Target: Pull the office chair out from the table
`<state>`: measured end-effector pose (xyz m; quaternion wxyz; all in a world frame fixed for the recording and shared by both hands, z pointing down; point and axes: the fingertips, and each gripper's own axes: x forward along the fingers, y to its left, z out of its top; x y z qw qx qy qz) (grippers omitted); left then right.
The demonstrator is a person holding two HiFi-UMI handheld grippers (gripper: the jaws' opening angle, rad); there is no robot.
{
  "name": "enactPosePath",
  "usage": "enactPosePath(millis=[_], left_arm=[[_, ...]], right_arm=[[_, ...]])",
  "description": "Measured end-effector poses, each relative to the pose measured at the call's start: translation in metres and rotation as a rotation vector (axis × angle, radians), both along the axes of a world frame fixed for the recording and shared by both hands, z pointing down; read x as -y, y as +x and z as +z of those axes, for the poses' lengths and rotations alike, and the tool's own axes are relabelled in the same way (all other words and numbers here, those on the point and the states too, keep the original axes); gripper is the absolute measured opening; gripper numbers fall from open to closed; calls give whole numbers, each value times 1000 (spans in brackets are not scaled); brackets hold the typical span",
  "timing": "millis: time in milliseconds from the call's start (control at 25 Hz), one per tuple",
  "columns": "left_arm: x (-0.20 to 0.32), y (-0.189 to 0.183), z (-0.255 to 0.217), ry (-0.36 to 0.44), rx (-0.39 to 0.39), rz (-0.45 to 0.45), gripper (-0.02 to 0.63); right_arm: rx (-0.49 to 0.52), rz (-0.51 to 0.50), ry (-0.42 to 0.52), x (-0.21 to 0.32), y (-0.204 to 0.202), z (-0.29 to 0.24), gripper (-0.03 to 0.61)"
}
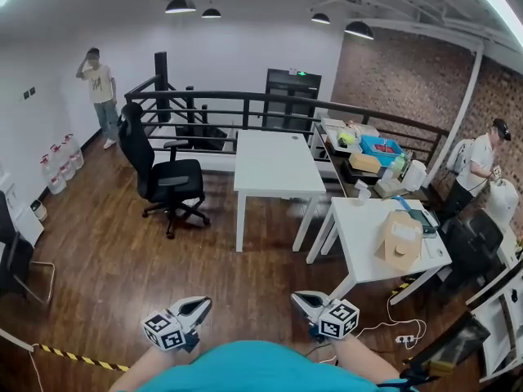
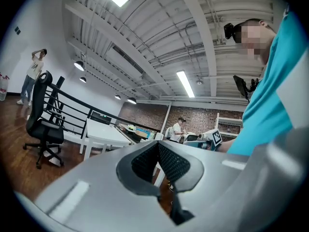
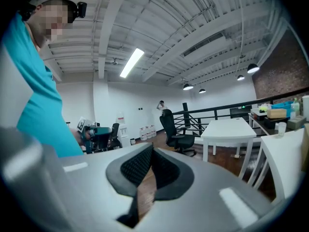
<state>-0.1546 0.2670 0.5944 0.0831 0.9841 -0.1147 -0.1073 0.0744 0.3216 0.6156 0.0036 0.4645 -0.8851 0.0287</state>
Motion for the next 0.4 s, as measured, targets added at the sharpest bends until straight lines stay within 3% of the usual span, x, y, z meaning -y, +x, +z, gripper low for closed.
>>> enactPosePath(millis=[240, 400], left_arm=[[-5, 1, -8, 20, -9, 6, 20], [0, -5, 2, -12, -2, -27, 20]], right_arm=[[-10, -11, -1, 2, 0, 1, 0], [-17, -12, -5, -1, 0, -3, 0]])
